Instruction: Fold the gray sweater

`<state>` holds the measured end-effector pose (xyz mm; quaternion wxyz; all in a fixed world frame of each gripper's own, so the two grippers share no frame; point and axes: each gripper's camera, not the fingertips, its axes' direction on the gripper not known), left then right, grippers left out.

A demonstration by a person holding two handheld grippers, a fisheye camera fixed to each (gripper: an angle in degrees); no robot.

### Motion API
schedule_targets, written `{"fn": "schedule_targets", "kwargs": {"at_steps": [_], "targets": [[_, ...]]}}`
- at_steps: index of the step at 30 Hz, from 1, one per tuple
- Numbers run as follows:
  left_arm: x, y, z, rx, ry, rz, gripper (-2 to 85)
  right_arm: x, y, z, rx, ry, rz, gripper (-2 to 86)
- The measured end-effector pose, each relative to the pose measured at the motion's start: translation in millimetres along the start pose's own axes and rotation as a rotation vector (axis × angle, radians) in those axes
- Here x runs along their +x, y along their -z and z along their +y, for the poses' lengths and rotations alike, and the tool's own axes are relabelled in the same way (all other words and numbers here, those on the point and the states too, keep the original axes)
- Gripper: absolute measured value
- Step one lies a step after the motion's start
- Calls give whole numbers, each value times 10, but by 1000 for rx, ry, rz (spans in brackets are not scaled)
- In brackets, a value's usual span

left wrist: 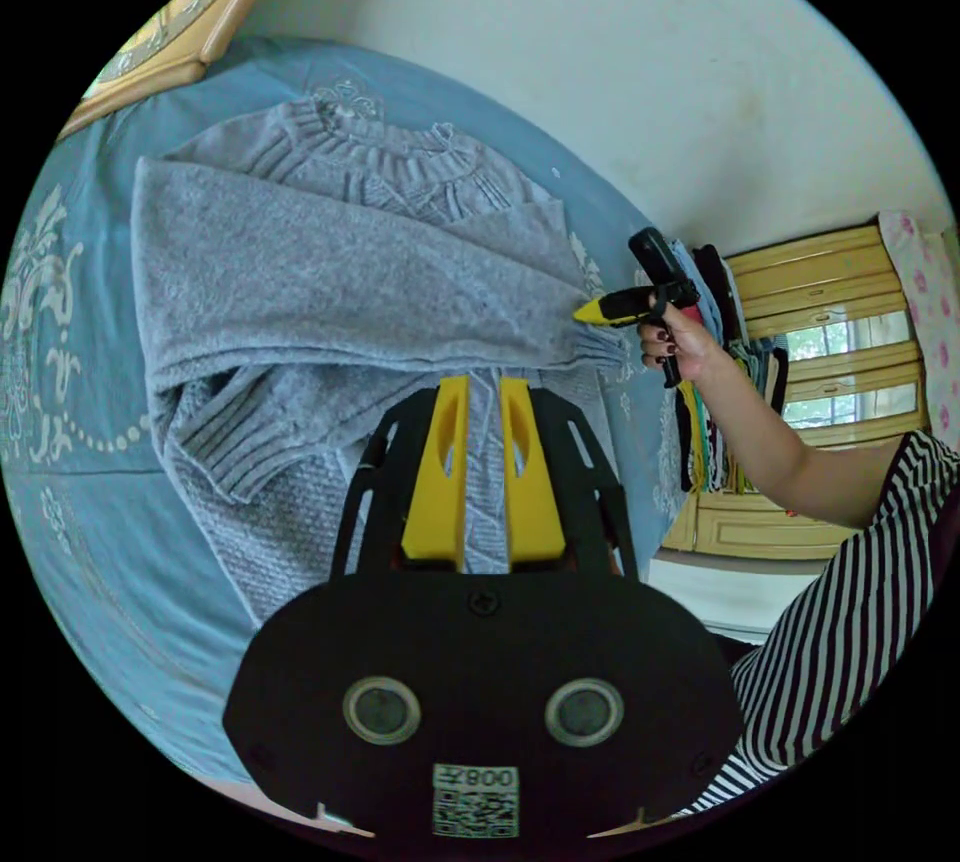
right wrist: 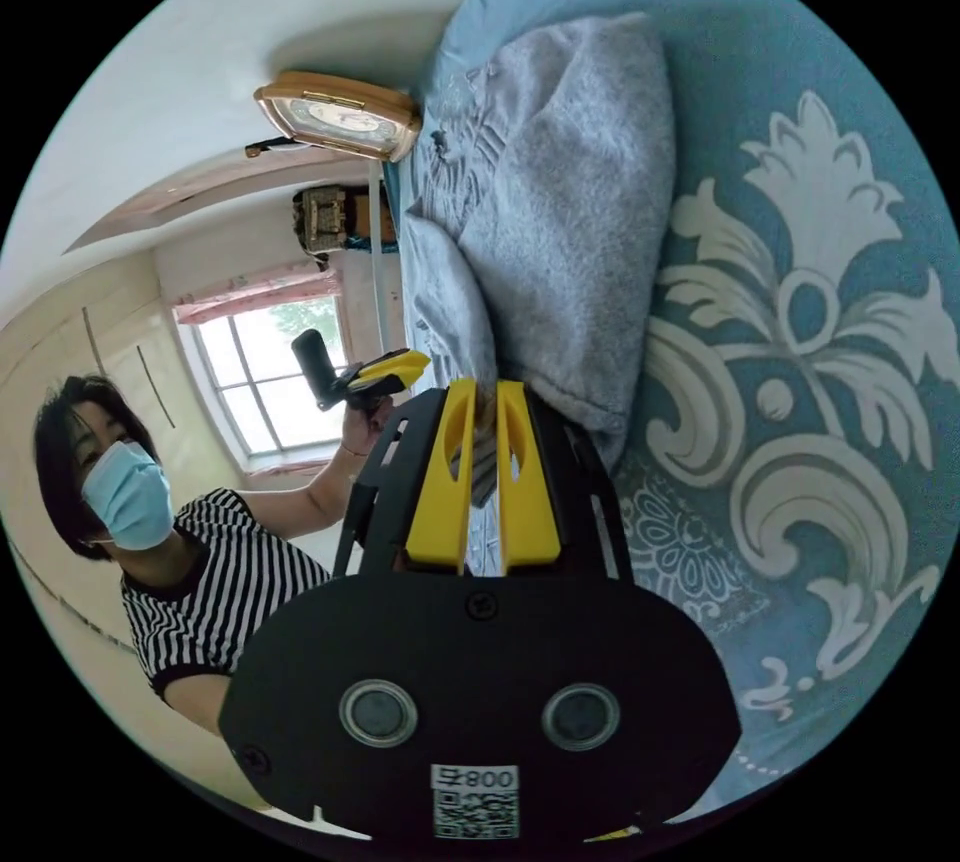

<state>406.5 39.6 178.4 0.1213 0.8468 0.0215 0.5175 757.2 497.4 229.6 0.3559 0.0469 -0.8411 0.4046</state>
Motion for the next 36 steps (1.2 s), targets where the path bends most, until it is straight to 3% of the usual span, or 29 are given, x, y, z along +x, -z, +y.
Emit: {"fn": "schedule_targets", "kwargs": {"at_steps": [7,13,17,23,26,30,33,36], "targets": [[64,-137,75,-15,-14,-77,53,-98,-12,362,40,21,188,20],[-92,-119,280,64,43,-184,17,-529,-212,827,172,195,386,3],[-271,-231,430,88,71,-151,7,-378,-618,867,59,158,597,1],[-272,-117,816,177,60,-248,3,-554,-726,1264,210,235,675,1],[-511,-191,1011,189,145,-289,2,-304,-1015,1294,83,204,705,0],[-739,-346,1197,191,175,-211,2,-212,-1068,1504,127,203,650,0],[-713,-345,1371,247,139,-371,2,-205,-1157,1714,156,231,731,0],[-991,-612,1496,126,175,-386,3,-31,-1280,1841,153,225,727,0]]}}
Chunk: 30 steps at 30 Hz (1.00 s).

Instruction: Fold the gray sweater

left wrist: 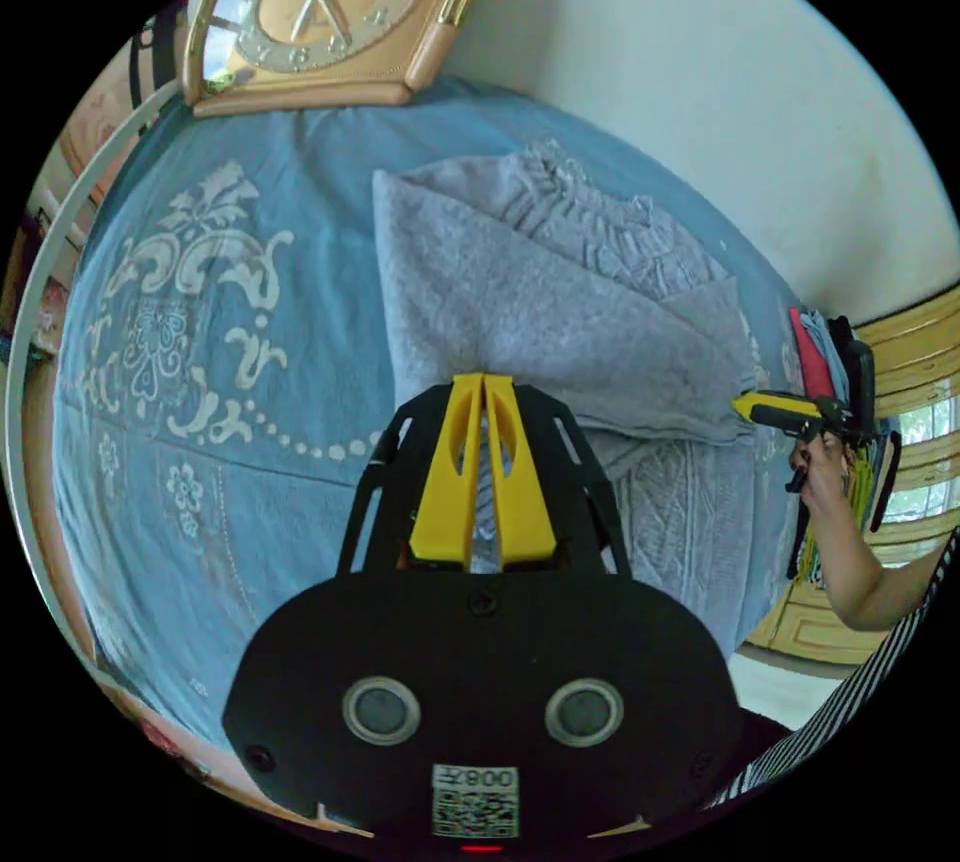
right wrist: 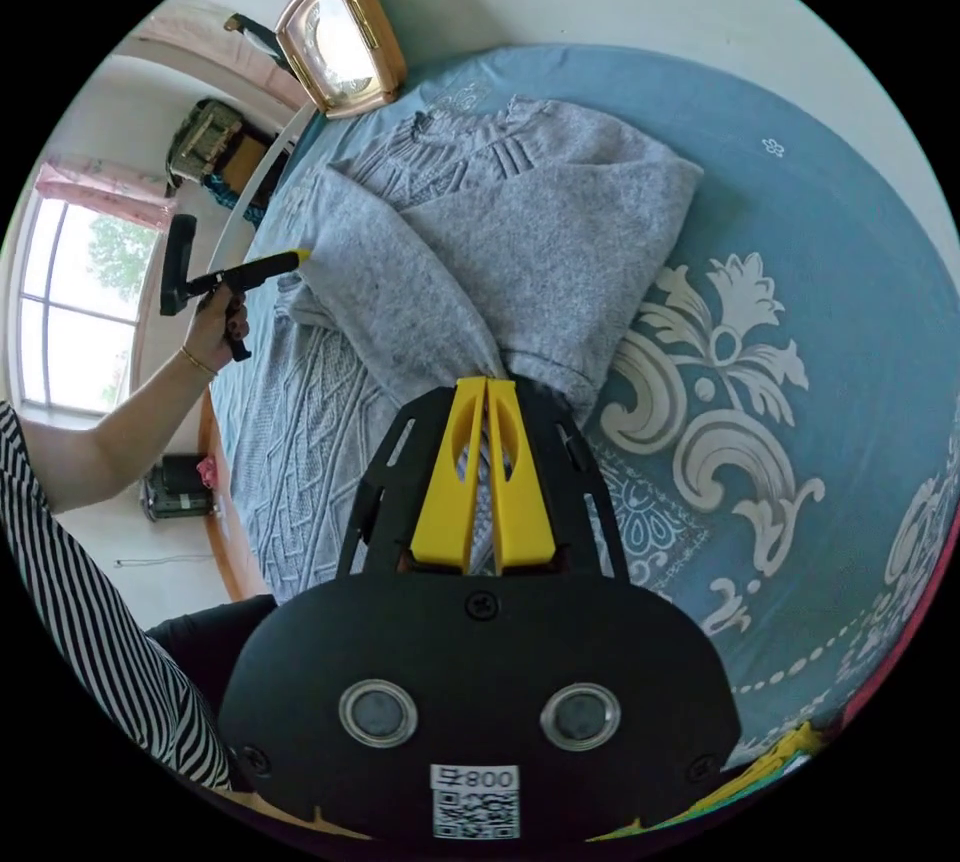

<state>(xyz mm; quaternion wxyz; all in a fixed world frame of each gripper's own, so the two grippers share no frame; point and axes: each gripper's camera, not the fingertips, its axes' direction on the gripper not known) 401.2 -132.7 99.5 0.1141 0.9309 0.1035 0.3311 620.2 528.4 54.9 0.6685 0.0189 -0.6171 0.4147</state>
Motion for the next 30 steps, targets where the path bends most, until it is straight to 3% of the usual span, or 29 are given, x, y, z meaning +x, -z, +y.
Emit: {"fn": "schedule_targets", "kwargs": {"at_steps": [8,21,30], "targets": [[-237,-242,534,78,-14,60,8,103,-8,600,75,-57,-16,1],[-1033,-1110,2480,-420,303,224,82,376,-655,2638,-215,-403,-361,48],[-1316,-1980,3480,-685,436,292,116,360,-1072,3839,-406,-593,-410,81]]}}
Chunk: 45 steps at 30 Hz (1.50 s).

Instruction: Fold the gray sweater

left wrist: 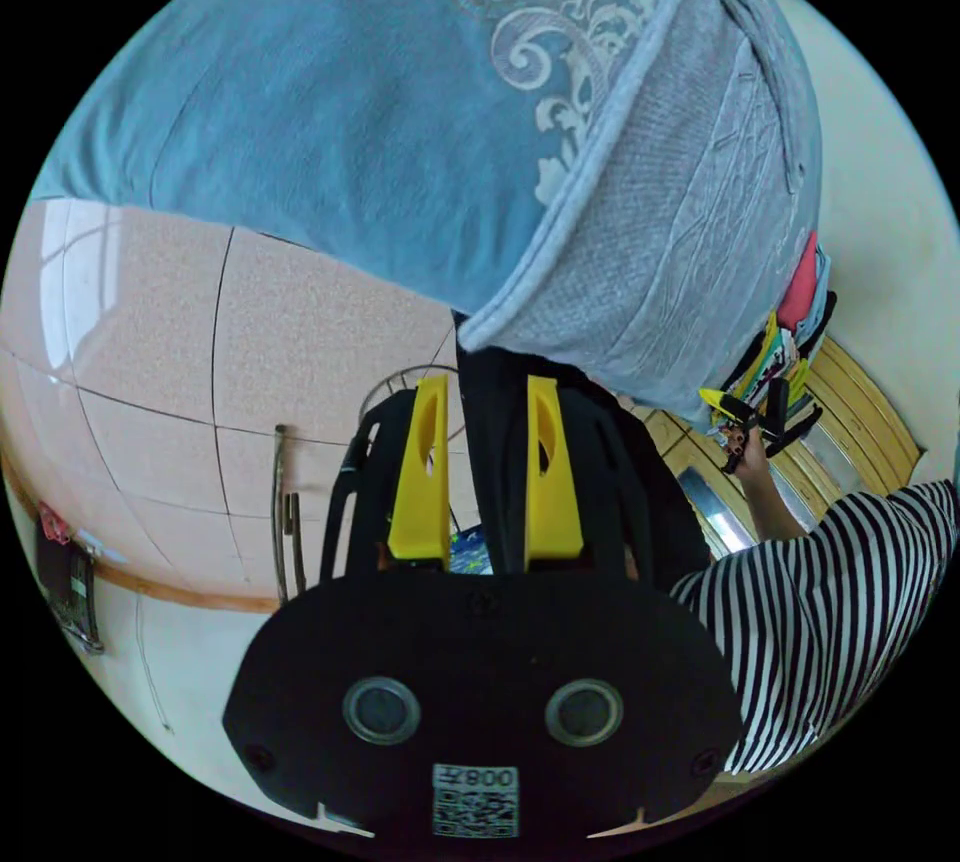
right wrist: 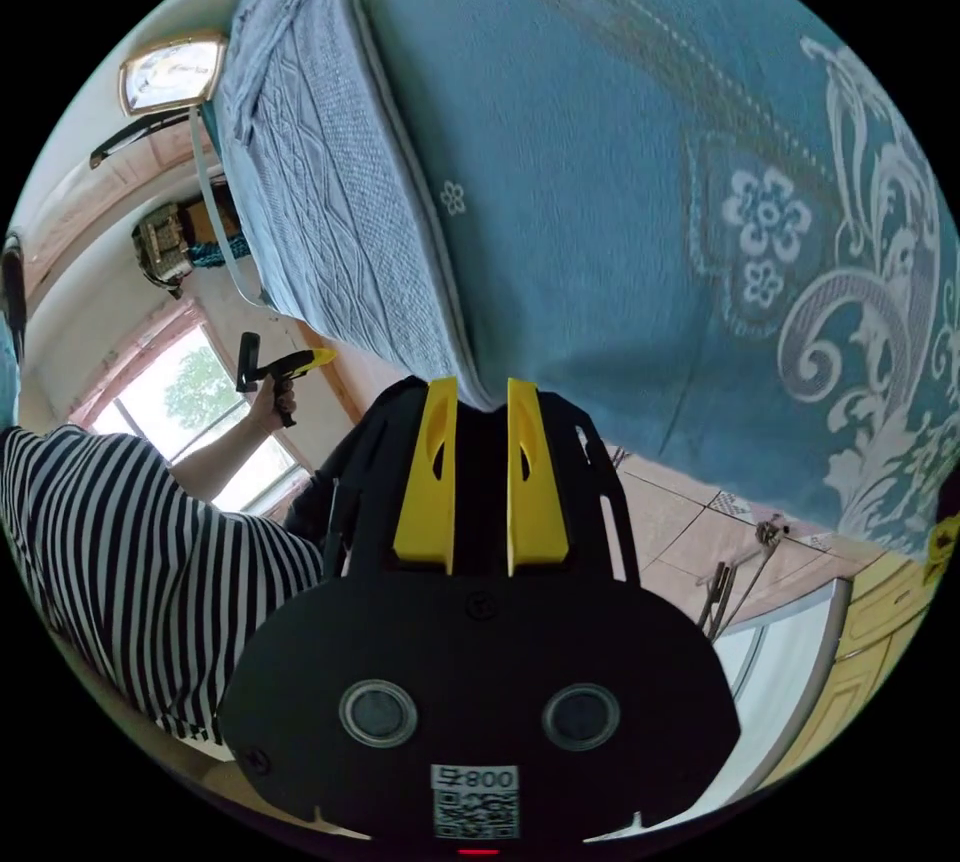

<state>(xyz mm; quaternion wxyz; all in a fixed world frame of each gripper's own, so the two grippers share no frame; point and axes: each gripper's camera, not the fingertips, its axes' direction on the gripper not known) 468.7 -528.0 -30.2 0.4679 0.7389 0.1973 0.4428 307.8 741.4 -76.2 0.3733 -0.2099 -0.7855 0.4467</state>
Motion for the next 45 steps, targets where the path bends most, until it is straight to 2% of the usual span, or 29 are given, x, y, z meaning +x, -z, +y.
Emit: {"fn": "schedule_targets", "kwargs": {"at_steps": [8,20,29,33,37,39,43,45], "targets": [[-300,-476,-382,7,-47,7,116,321,-487,84,-44,21,11,77],[-540,-894,-644,-29,-145,21,35,590,-707,143,-41,56,-27,20],[-639,-708,-529,6,-205,161,29,660,-331,163,-48,133,-193,11],[-642,-547,-664,55,-257,318,29,680,-60,-36,-6,163,-253,13],[-694,-497,-989,86,-206,408,33,749,107,-340,33,144,-293,20],[-697,-509,-1080,97,-200,425,36,744,145,-449,28,156,-277,31],[-705,-531,-1018,102,-178,348,54,768,126,-357,42,122,-172,60],[-735,-548,-936,112,-151,361,64,819,67,-231,55,73,-221,74]]}}
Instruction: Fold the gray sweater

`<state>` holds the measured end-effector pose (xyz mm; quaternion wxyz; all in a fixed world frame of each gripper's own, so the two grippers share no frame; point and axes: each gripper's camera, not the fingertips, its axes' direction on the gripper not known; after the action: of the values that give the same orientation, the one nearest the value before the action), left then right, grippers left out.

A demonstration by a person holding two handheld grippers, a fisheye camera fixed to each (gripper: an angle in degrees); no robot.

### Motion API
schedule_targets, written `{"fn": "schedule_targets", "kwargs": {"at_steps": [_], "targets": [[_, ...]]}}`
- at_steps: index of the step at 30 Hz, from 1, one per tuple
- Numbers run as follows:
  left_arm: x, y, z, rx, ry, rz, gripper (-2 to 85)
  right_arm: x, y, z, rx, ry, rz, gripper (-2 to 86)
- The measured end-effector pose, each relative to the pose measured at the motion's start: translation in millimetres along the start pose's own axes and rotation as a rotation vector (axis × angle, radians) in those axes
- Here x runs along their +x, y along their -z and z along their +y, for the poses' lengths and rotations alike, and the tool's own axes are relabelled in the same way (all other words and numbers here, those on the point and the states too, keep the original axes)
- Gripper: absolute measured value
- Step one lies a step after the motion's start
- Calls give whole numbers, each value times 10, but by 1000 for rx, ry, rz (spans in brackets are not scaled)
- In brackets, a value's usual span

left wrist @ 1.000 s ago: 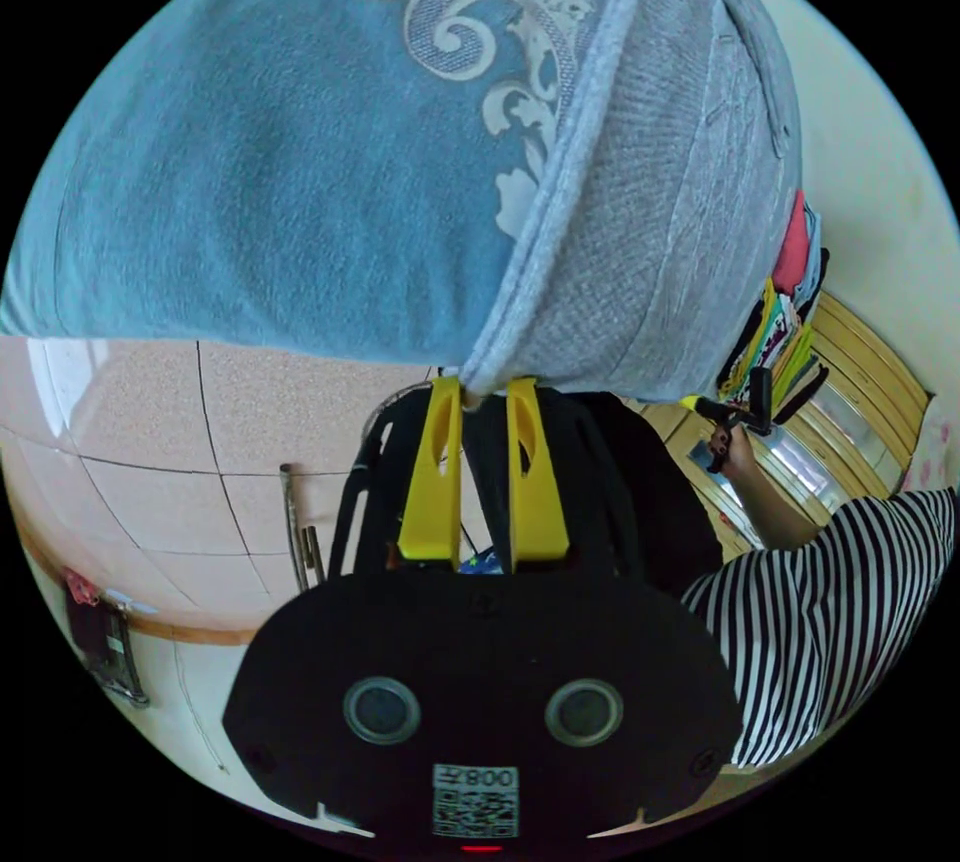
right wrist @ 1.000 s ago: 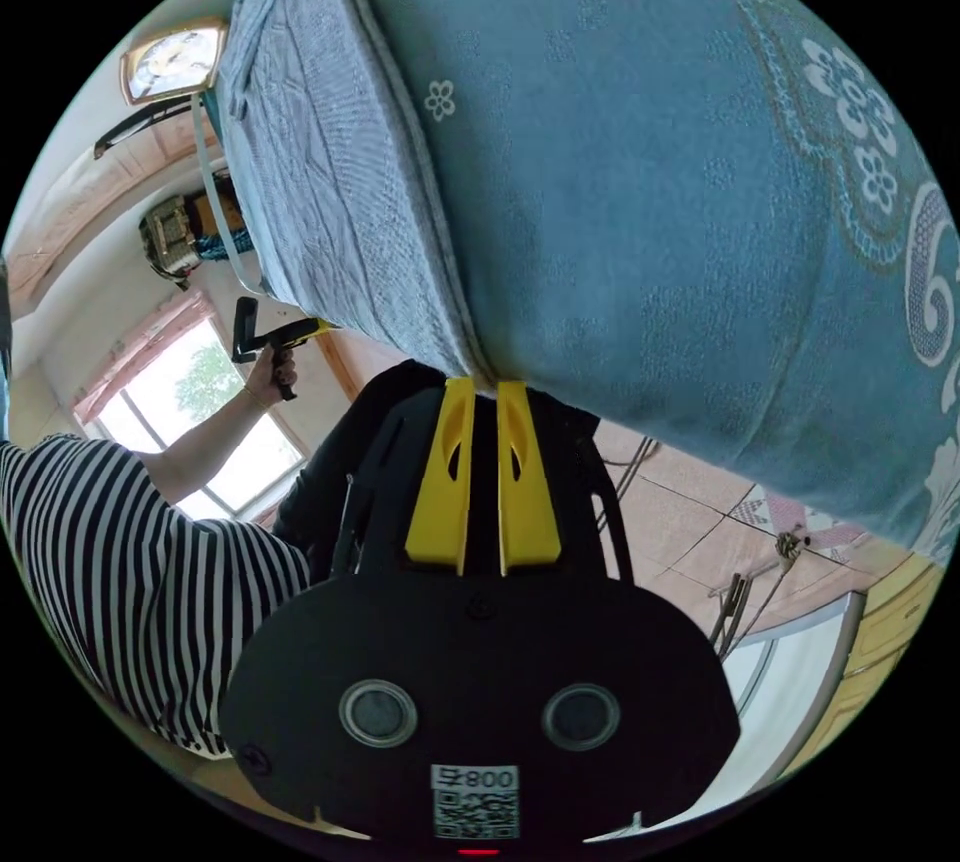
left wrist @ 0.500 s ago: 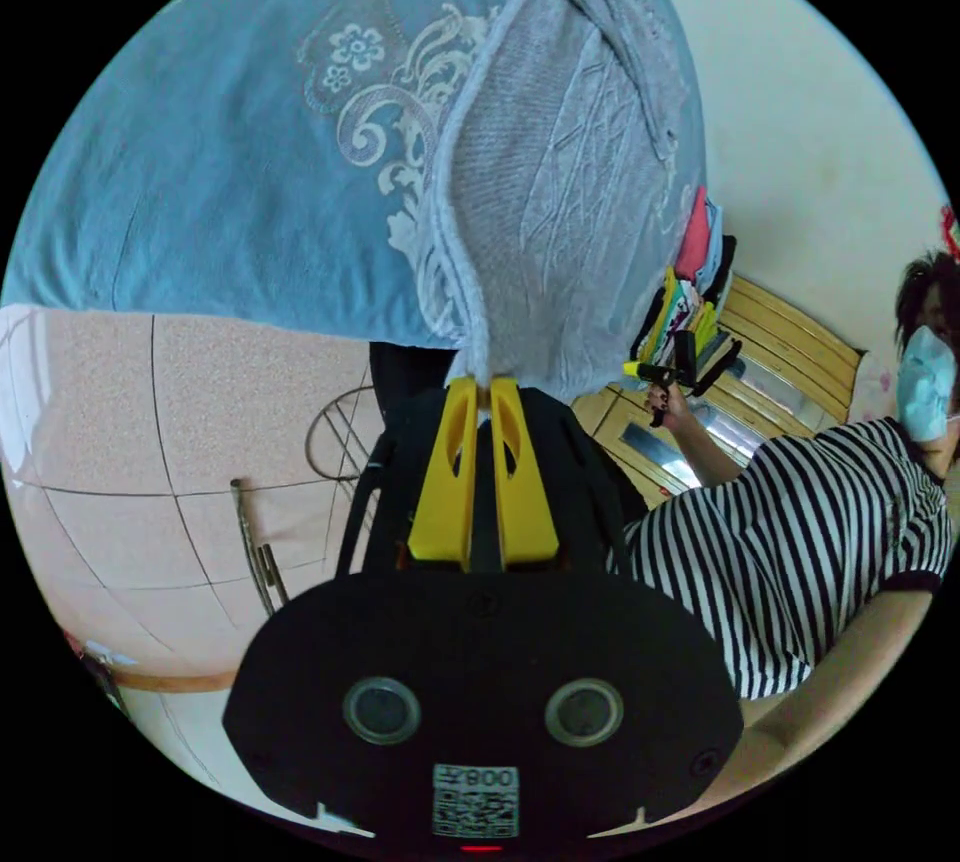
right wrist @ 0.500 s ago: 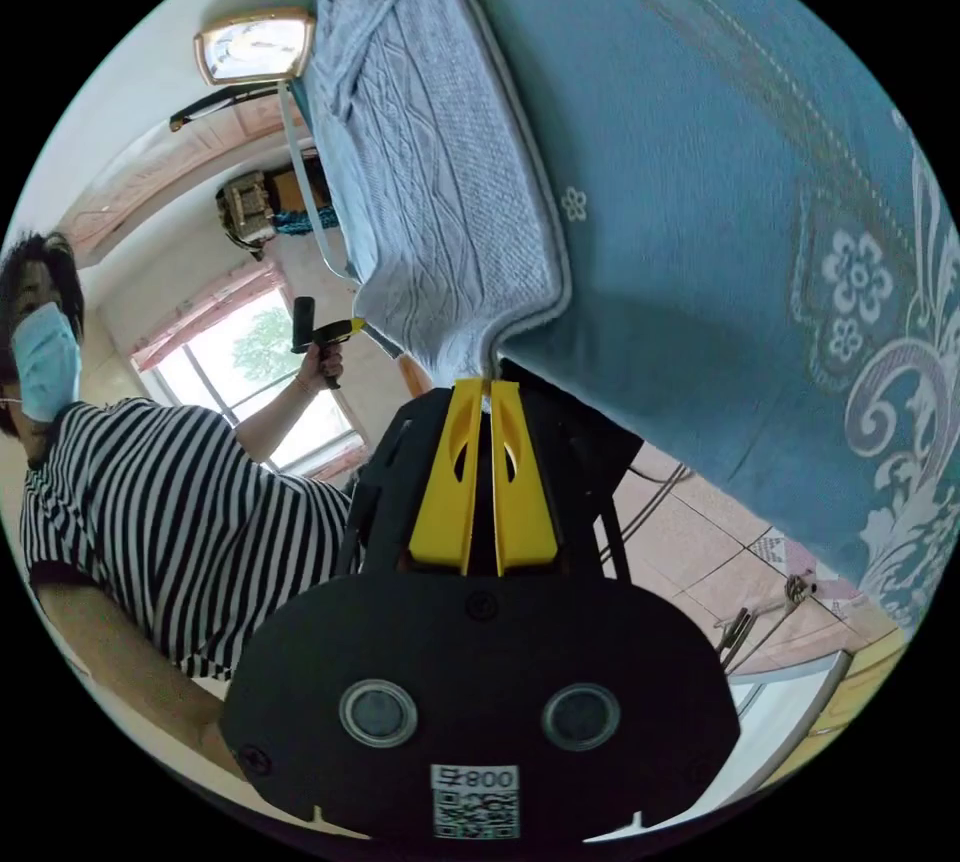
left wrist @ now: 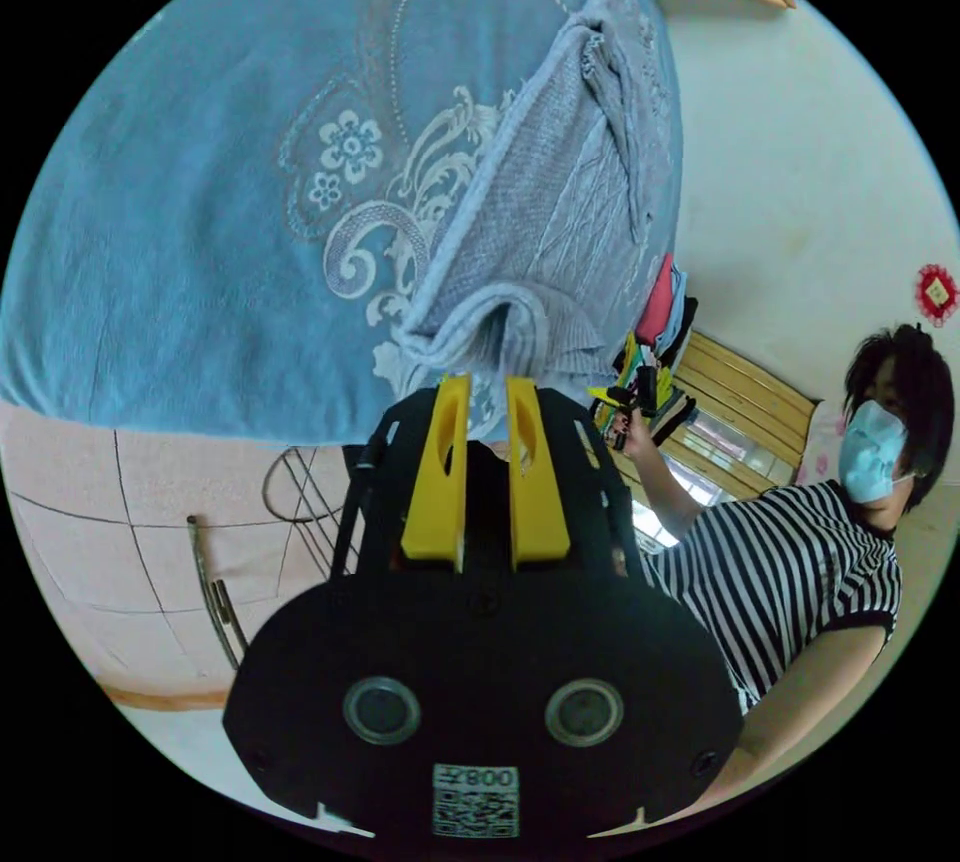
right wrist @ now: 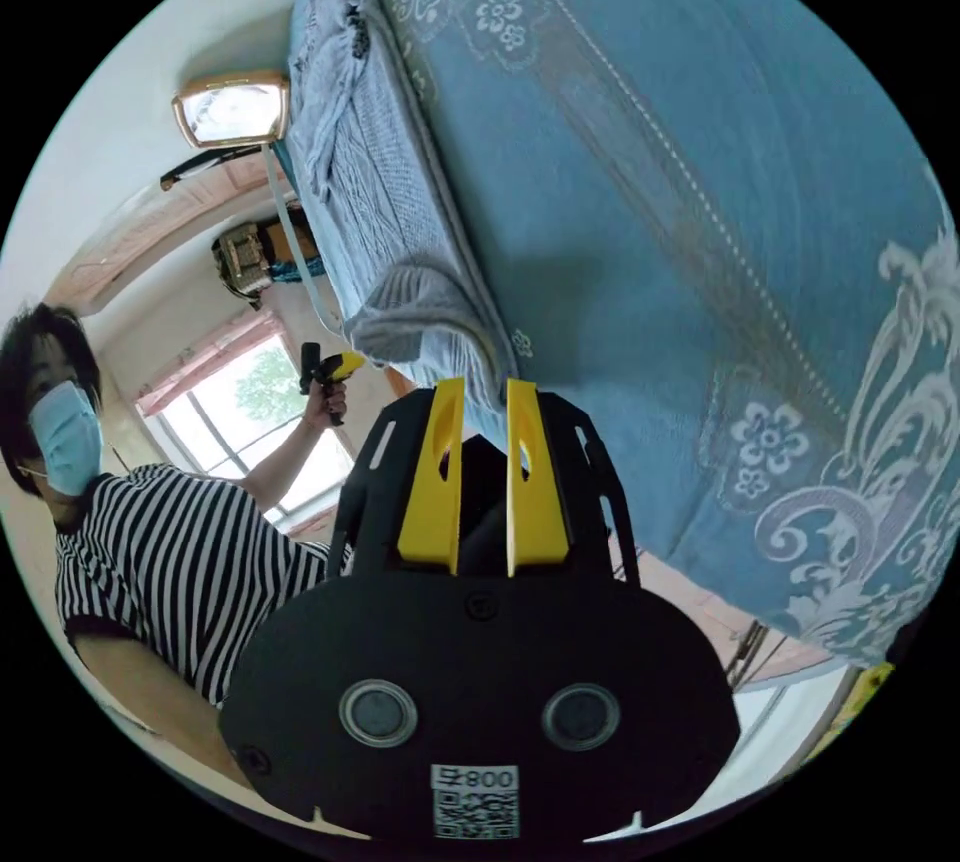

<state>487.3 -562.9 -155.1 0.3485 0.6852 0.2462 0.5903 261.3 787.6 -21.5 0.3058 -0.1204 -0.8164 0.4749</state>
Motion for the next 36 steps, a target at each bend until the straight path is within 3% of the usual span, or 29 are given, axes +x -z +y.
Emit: {"fn": "schedule_targets", "kwargs": {"at_steps": [10,13,18,23,26,29,34,36], "targets": [[383,-238,50,-5,9,160,78,-420,-35,96,153,39,-232,83],[490,-222,38,10,28,174,57,-707,87,97,163,107,-87,90],[666,-137,95,61,78,218,42,-1382,89,78,85,316,364,109],[1049,-39,177,57,49,190,56,-1827,-129,-35,-21,481,587,107],[1442,162,271,99,-38,85,73,-1998,-158,-80,-18,534,621,104],[1947,367,272,94,-190,-182,95,-2076,-199,-155,-51,549,629,103],[2849,227,99,-132,-529,-679,119,-2232,-145,-191,-50,555,695,98],[3082,117,82,-209,-628,-765,121,-2288,-97,-215,-54,555,713,98]]}}
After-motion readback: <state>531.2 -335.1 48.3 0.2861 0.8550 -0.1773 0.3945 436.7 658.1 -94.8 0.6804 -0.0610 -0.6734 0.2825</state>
